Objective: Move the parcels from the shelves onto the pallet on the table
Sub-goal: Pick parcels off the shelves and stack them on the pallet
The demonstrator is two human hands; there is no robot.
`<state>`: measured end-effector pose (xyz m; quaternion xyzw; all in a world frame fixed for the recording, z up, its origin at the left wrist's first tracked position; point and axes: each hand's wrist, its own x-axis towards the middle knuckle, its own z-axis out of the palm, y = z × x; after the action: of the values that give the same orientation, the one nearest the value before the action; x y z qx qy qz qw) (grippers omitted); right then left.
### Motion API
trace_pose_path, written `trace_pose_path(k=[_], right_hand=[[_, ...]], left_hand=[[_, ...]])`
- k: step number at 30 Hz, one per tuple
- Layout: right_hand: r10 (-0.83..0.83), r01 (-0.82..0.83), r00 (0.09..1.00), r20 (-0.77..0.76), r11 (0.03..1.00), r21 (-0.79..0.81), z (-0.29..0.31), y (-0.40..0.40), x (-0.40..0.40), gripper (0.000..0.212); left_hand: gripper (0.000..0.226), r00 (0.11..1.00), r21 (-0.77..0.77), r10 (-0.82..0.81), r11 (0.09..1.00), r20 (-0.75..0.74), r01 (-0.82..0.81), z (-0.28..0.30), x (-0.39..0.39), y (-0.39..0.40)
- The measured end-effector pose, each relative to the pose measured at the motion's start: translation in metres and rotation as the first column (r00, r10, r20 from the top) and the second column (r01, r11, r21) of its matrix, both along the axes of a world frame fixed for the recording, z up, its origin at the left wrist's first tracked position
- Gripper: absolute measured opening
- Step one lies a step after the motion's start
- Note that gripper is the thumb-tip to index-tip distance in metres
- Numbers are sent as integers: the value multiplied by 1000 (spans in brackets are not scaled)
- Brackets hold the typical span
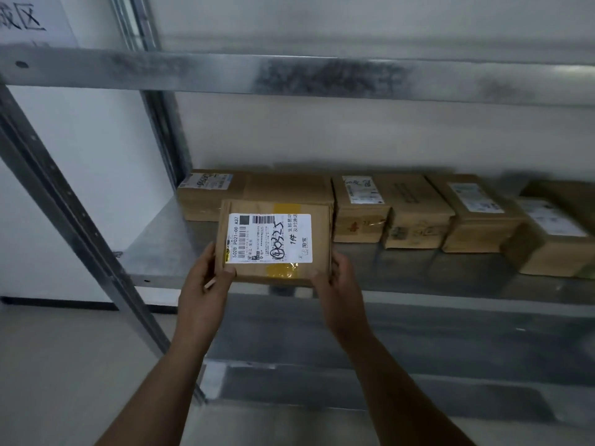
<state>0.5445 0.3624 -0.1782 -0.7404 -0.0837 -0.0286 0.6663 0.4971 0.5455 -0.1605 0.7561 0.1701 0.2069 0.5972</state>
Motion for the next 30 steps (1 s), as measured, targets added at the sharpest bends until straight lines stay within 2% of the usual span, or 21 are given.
trace_pose_path(k=[6, 13, 18, 22, 27, 30], right_hand=[[-163, 165, 986, 38, 985, -59, -2, -108, -15, 42], [-372, 379, 925, 78, 917, -122, -15, -244, -43, 32], [-480, 488, 872, 92, 865, -117, -25, -317, -63, 41], [-560, 567, 823, 96, 821, -73, -27, -359, -74, 56], [-669, 672, 740, 70, 739, -47, -31, -421, -80, 53], [-716, 720, 694, 78, 693, -36, -27, -467, -78, 34]], left_hand=[[43, 984, 74, -178, 982, 29, 176, -3, 6, -103], [45, 930, 22, -367, 930, 34, 366, -16, 15, -237], [49, 863, -6, -506, 863, 5, 506, -21, 21, -309], [53, 784, -18, -621, 784, -21, 620, -25, 33, -357], [56, 653, -29, -756, 654, -42, 756, -34, 58, -428], [46, 563, -15, -825, 564, -61, 825, -30, 71, -481]])
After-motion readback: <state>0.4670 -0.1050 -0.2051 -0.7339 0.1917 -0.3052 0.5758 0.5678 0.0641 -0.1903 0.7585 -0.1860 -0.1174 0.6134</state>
